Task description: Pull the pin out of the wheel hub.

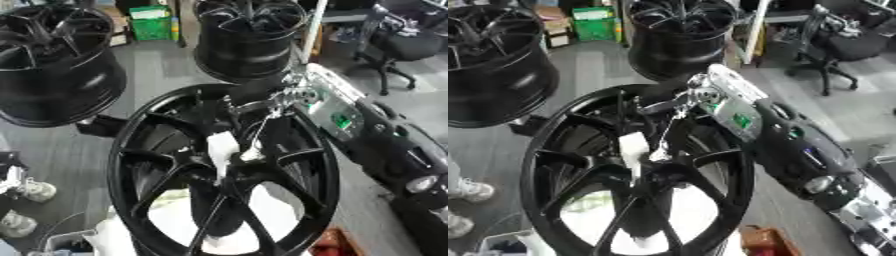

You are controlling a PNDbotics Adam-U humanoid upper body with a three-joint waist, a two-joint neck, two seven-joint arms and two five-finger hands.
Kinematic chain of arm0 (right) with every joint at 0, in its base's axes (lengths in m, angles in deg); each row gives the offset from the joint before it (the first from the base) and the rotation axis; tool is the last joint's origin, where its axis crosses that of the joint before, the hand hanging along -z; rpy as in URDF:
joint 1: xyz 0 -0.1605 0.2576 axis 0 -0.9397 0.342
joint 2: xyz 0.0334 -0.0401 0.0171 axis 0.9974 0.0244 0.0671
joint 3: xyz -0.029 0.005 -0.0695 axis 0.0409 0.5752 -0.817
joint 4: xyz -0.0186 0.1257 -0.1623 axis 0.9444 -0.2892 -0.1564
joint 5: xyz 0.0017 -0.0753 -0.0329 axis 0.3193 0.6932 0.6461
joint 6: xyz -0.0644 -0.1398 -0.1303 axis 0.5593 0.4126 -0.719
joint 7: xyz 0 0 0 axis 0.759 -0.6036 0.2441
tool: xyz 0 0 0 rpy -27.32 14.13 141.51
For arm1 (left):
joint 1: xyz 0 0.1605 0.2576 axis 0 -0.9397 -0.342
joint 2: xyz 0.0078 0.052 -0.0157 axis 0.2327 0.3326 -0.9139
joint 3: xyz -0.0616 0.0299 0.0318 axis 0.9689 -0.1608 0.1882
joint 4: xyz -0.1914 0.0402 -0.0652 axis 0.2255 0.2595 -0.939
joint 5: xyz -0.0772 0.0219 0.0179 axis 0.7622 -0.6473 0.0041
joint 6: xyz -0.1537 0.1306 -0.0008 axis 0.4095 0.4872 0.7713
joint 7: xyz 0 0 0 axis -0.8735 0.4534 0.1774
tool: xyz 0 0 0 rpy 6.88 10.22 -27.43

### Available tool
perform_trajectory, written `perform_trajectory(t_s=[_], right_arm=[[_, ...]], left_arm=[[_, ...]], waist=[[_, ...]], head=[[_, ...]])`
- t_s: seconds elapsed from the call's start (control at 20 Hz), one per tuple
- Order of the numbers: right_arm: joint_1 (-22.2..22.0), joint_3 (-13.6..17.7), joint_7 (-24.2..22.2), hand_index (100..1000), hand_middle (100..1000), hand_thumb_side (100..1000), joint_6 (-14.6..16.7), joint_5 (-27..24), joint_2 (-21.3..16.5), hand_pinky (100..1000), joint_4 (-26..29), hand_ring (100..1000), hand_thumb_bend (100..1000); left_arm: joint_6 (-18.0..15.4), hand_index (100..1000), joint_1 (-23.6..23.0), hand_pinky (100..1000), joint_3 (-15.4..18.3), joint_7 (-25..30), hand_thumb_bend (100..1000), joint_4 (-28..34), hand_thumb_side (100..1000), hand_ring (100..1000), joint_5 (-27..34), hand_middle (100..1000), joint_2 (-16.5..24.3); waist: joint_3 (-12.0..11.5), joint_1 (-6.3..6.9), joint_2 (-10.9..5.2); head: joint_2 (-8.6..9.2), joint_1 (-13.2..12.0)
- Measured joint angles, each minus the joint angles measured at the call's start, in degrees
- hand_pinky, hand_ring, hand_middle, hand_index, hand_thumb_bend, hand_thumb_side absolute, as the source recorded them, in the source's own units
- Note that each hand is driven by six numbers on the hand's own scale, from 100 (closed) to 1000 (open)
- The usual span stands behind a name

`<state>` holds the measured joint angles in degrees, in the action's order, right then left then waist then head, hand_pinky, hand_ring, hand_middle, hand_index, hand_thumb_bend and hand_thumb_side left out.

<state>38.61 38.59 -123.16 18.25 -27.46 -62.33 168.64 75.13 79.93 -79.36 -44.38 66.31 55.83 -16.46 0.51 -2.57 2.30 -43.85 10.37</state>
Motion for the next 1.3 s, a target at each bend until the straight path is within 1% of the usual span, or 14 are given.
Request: perform_trajectory(t_s=[0.05,0.15,0.3,0.6,0.75,1.0,1.15,1.3], right_arm=[[-0.10,0.00,-0.01,767,651,464,-0.01,-0.01,0.12,659,0.00,537,298],[-0.25,0.01,-0.01,697,590,446,-0.01,-0.07,0.26,640,0.00,517,287],[-0.39,0.02,-0.03,623,521,395,-0.03,-0.67,0.26,620,0.03,491,230],[-0.63,0.21,-0.27,525,439,329,-0.27,-2.80,0.28,582,1.22,440,143],[-0.65,0.83,-0.30,505,419,313,-0.29,-3.92,0.28,573,2.34,420,141],[-0.06,1.79,-0.24,502,415,311,-0.23,-6.25,-0.05,573,4.73,417,146],[0.71,2.67,-0.36,501,413,310,-0.51,-8.27,-1.59,573,6.42,413,148],[1.05,4.51,-0.08,496,406,309,-1.50,-11.47,-4.45,570,8.26,406,149]], left_arm=[[0.00,597,0.00,641,0.00,0.00,108,0.00,243,612,0.00,646,0.00],[0.00,597,0.00,641,0.00,0.01,107,0.00,243,612,0.01,646,0.00],[-0.01,597,0.00,641,0.00,0.01,107,-0.01,245,612,0.01,646,0.00],[-0.01,598,0.00,641,0.00,0.02,106,-0.01,246,613,0.02,646,-0.01],[-0.01,599,0.00,641,0.00,0.02,105,-0.02,245,613,0.02,646,-0.01],[-0.01,599,0.00,641,0.00,0.03,106,-0.02,246,614,0.02,646,-0.01],[0.00,600,0.00,641,0.00,0.03,106,-0.02,246,614,0.04,646,-0.01],[0.00,600,-0.01,641,0.00,0.03,106,-0.02,247,615,0.04,646,-0.01]], waist=[[-0.02,0.00,0.00],[-0.03,0.00,0.00],[-0.03,0.00,0.00],[-0.03,0.00,0.00],[-0.01,0.00,0.00],[0.07,0.00,0.00],[0.13,-0.02,-0.04],[0.27,-0.19,-0.13]], head=[[0.00,0.00],[0.00,0.00],[0.00,0.00],[0.00,0.00],[0.00,-0.01],[0.00,-0.01],[0.00,-0.04],[0.00,-0.13]])
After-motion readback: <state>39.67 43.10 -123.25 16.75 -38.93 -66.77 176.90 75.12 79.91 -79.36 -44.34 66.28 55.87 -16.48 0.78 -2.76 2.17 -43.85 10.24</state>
